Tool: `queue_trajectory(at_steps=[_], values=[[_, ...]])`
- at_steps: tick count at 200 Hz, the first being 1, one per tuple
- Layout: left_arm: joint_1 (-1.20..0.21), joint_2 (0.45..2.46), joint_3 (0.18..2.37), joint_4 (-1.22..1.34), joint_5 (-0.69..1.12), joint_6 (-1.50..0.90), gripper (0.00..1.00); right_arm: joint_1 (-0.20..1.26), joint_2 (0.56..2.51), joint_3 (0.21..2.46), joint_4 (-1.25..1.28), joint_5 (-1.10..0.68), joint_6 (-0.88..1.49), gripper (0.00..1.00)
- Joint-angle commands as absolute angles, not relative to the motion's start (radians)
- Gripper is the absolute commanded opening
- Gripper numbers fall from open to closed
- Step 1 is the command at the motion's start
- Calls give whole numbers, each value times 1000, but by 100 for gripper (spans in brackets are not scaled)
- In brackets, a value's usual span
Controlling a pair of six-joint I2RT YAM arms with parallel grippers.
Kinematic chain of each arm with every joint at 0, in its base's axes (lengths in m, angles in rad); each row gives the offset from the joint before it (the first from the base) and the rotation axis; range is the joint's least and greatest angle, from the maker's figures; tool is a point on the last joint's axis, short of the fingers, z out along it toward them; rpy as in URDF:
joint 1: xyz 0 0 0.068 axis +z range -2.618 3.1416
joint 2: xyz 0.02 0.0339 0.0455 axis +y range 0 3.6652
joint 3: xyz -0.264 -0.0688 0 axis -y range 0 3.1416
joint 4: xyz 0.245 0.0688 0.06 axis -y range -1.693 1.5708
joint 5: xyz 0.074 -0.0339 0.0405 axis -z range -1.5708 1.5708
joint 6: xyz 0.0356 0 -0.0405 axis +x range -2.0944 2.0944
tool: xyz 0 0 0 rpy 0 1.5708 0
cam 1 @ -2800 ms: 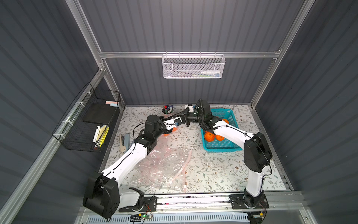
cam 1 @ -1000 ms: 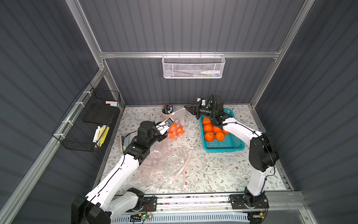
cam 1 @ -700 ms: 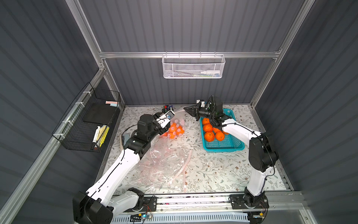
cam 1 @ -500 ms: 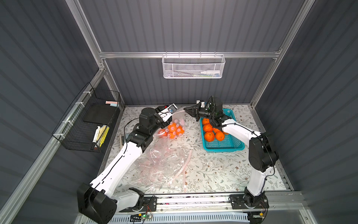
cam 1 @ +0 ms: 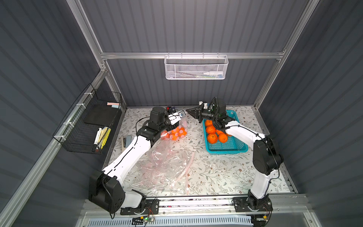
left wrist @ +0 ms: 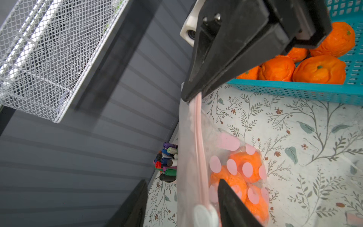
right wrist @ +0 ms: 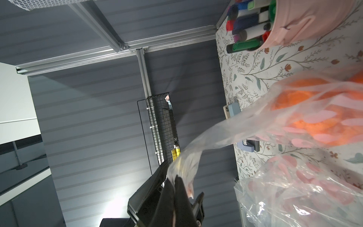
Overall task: Open the zip-top bag and take out the orange
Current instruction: Unzip the zipper on the zipper food storage bag.
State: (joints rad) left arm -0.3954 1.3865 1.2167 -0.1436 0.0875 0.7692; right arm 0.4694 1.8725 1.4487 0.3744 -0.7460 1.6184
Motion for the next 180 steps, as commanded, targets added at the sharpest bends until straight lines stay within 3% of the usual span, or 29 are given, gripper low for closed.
queue_trajectory(at_steps=[1, 41, 81, 180], values=[[-388, 1355, 1231, -188, 138, 811, 59, 474, 1845, 1437, 397, -759, 1641, 1], [-391, 1280, 1147, -171, 72, 896, 65, 474, 1848, 1442, 399, -759, 1640, 2], [-391, 1278, 1124, -99, 18, 909, 61, 476, 1852, 1445, 397, -758, 1642, 2], [-396, 1316, 1109, -43, 81, 937, 54, 484, 1867, 1462, 391, -758, 1642, 2]])
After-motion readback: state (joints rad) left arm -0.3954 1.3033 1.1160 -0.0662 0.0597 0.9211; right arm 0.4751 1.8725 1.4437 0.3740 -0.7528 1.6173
